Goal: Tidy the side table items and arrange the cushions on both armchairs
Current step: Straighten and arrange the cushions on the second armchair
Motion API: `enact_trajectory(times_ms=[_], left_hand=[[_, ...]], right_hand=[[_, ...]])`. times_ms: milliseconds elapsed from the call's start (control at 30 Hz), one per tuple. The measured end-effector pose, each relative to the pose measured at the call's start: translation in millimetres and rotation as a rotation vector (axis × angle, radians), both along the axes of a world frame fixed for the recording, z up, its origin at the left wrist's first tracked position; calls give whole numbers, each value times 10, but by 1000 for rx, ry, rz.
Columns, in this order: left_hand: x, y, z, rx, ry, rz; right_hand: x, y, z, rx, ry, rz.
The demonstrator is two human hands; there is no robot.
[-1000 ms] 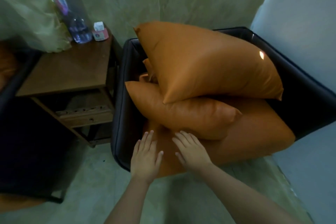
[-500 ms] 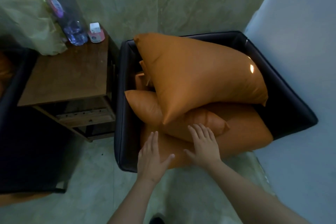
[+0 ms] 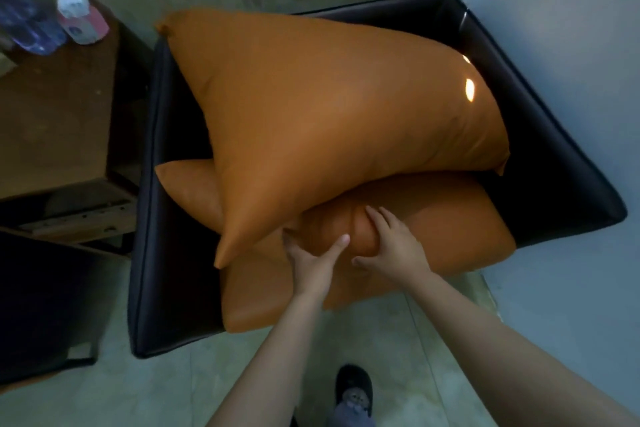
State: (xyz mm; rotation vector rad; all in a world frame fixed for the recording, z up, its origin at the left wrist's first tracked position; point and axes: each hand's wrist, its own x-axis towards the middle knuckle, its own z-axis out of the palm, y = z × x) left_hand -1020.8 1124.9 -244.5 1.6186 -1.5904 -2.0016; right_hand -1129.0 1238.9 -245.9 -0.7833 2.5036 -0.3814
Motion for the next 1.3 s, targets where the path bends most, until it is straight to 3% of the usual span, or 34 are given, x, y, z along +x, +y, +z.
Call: enact_trajectory(times_ms=[233,500,700,967,1133,1300], left_hand=[[-603,192,-271,-52,-320,188],[-467,294,-357,-222,-260,268],[-40,177,-307,-357,-201,170],[1171,-767,-256,-482,-203,-156],[1780,-1150,-228,-396,-139,-290],[1931,-944,-323,-164,-104,-248]], right_hand=[[-89,110,-314,-173,-14,10],[34,108,-335,-191,46,34],[507,-9,-253,-204,0,-88],[2054,-774,-273,-267,-173,-294],[2631,-1115,-305,-263,-246,-360],[2712,-1150,-291,-173,-198,-357]])
